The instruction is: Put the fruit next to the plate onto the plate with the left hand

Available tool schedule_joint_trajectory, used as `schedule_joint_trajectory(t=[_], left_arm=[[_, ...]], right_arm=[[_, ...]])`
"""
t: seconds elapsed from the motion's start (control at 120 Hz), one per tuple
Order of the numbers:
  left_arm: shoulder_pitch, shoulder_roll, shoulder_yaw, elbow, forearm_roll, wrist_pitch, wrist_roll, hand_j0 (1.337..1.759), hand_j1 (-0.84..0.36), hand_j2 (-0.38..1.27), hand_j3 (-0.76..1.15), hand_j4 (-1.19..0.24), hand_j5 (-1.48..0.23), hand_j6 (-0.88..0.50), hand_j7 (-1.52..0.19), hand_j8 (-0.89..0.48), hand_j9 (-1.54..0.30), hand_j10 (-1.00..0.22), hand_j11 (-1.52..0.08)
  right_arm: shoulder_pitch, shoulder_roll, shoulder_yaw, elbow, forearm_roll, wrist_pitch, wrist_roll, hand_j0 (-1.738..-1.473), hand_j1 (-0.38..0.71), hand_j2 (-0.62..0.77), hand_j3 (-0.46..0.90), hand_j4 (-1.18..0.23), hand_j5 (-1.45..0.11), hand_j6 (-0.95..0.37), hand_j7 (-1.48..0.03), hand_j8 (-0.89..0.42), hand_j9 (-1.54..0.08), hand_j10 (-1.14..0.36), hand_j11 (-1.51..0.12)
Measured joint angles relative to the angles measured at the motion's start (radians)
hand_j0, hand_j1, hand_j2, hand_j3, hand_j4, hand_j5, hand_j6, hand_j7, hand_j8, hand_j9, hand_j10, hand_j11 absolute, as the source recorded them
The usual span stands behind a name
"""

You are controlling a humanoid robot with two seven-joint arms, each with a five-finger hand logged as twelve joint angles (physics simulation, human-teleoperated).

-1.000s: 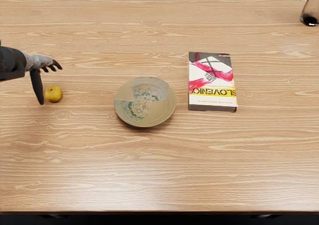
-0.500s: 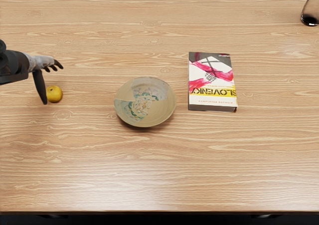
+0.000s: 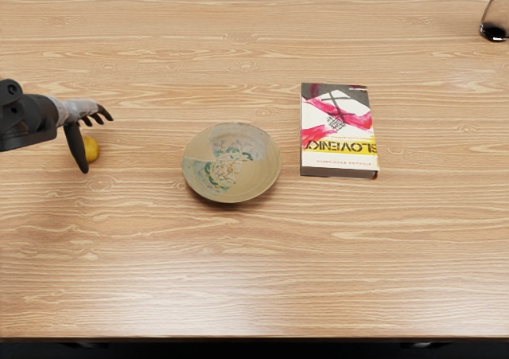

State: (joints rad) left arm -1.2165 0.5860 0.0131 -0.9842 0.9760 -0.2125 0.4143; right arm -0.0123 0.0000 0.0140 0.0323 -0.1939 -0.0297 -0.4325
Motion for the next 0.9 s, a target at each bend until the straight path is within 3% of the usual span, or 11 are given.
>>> schedule_joint_trajectory(t=[0.333, 0.9], left_arm=[[0.020, 0.005, 0.001, 0.000, 0.000, 0.020, -0.007, 1.658, 0.02, 0.06, 0.00, -0.28, -0.36, -0.28, -0.36, -0.28, -0.36, -0.28, -0.36], [0.026, 0.000, 0.046, 0.010, 0.013, 0.118, -0.012, 1.658, -0.01, 0.06, 0.00, -0.30, -0.39, -0.30, -0.39, -0.30, -0.39, -0.30, -0.39]], right_arm=[[0.000, 0.000, 0.000, 0.000, 0.000, 0.000, 0.000, -1.658, -0.35, 0.00, 0.00, 0.00, 0.00, 0.00, 0.00, 0.00, 0.00, 0.00, 0.00], [0.000, 0.000, 0.000, 0.000, 0.000, 0.000, 0.000, -1.658, -0.35, 0.00, 0.00, 0.00, 0.00, 0.00, 0.00, 0.00, 0.00, 0.00, 0.00]])
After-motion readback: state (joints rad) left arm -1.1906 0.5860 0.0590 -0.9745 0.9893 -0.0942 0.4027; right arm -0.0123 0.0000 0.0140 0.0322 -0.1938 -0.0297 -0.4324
